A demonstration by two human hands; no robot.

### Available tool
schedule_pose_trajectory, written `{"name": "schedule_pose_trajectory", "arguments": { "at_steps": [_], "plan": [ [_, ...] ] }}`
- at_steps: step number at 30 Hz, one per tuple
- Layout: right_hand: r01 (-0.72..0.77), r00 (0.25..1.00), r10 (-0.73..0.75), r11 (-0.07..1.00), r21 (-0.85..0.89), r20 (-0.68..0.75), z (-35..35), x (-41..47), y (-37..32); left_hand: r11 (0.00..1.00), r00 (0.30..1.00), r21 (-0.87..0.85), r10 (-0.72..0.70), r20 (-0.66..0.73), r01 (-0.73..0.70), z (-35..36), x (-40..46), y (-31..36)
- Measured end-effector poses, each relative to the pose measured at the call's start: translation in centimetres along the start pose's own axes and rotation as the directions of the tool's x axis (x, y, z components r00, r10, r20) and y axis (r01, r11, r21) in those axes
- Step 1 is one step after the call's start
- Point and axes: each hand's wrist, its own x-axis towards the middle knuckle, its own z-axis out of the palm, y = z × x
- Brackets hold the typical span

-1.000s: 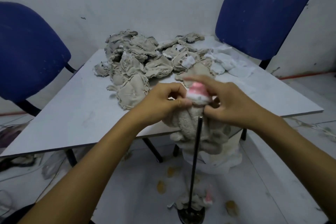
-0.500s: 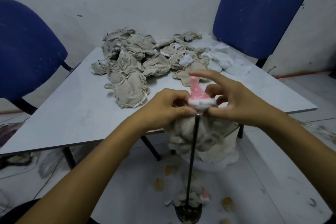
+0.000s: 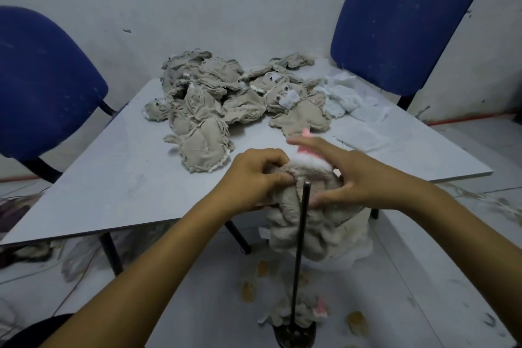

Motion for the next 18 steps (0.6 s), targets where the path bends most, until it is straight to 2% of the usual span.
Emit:
{"name": "schedule_pose_trajectory", "arguments": {
  "at_steps": [1, 3, 6, 7, 9, 11, 15, 16, 18],
  "plan": [
    [-0.027, 0.999, 0.029, 0.998, -0.048, 0.033, -0.1, 0.0, 0.0, 0.999, 1.0, -0.037, -0.015, 0.004, 0.015, -0.1, 0.1, -0.1],
    [-0.013, 1.0, 0.013, 1.0, 0.002, 0.008, 0.1, 0.0, -0.3, 0.997, 0.999, -0.077, -0.017, 0.038, 0.02, -0.1, 0.2, -0.1],
    [0.093, 0.982, -0.059, 0.977, 0.19, -0.178, -0.1, 0.0, -0.8, 0.988, 0.991, -0.144, -0.035, 0.131, 0.054, -0.6, 0.2, 0.0],
    [0.094, 0.98, -0.059, 0.979, 0.181, -0.191, -0.1, 0.0, -0.8, 0.991, 0.982, -0.118, -0.047, 0.183, 0.07, -0.9, 0.1, 0.0],
    [0.048, 0.994, -0.042, 0.997, 0.059, -0.1, 0.5, 0.0, -0.6, 0.996, 0.971, 0.071, -0.061, 0.232, 0.046, -0.8, 0.0, -0.4],
    [0.047, 0.998, -0.046, 0.999, 0.018, -0.043, 1.3, 0.0, -0.4, 0.985, 0.986, 0.167, -0.055, 0.154, 0.029, -0.4, 0.1, -0.6],
    [0.102, 0.978, -0.092, 0.994, 0.049, -0.188, 1.3, 0.4, -0.8, 0.997, 0.997, -0.047, -0.06, 0.052, 0.063, -0.6, 0.6, 0.0],
    [0.107, 0.978, -0.092, 0.992, 0.067, -0.189, 1.5, 0.4, -1.0, 0.998, 0.997, -0.017, -0.057, 0.05, 0.058, -0.6, 0.6, -0.1],
    [0.147, 0.971, -0.122, 0.984, 0.106, -0.207, 1.7, 0.5, -1.4, 0.987, 1.0, 0.161, 0.019, -0.001, -0.019, -0.1, 0.5, -0.3]
  ]
}}
